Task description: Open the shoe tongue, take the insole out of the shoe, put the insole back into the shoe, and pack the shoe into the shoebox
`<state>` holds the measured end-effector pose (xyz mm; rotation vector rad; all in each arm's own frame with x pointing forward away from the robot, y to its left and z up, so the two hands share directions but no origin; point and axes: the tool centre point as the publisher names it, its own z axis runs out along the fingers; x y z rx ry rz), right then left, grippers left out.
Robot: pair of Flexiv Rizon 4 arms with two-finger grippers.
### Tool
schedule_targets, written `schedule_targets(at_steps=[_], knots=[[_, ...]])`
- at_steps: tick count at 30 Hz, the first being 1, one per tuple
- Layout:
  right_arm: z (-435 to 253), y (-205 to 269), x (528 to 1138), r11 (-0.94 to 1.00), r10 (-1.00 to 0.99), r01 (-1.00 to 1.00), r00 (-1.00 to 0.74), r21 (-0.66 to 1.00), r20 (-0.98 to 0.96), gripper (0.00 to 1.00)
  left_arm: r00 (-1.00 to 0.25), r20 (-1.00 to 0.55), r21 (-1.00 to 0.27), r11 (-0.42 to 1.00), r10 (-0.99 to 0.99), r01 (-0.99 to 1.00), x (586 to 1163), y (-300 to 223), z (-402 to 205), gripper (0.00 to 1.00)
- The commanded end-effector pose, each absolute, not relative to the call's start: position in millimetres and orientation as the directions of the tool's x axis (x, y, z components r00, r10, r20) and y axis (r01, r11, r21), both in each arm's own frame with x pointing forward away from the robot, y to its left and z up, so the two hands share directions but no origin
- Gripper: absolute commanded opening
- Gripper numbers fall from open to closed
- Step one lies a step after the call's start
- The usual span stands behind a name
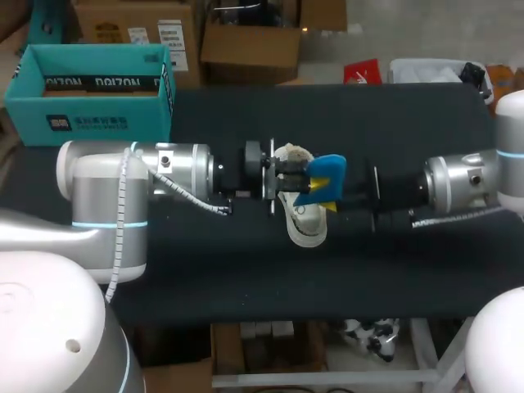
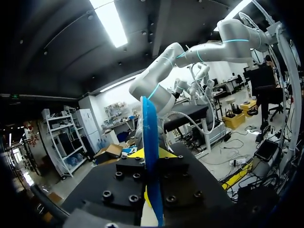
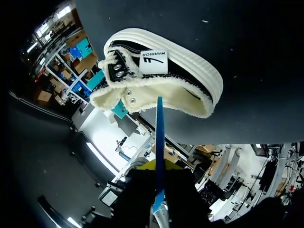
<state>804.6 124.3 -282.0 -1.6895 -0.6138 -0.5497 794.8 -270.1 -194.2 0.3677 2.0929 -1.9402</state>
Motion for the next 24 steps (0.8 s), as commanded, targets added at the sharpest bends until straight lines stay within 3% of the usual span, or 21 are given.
schedule_targets(at_steps=[1,11,24], knots=[[-285.0,117.8,802.9,-0.148,0.103,0.670,0.742,-0.727,0.662,0.00,-0.945,-0.320,-0.941,0.093,0.064,0.325,800.8,-267.3,-192.7,1.00],[-290.0,105.9,802.8,-0.123,0.119,0.699,0.715,-0.705,0.689,0.00,-0.935,-0.165,-0.965,0.143,0.315,0.219,825.8,-230.9,-184.0,1.00],[-291.1,111.5,804.6,-0.077,0.171,0.708,0.703,-0.702,0.690,0.00,-0.751,-0.031,-0.882,0.336,0.659,0.331,852.2,-193.9,-191.3,1.00]])
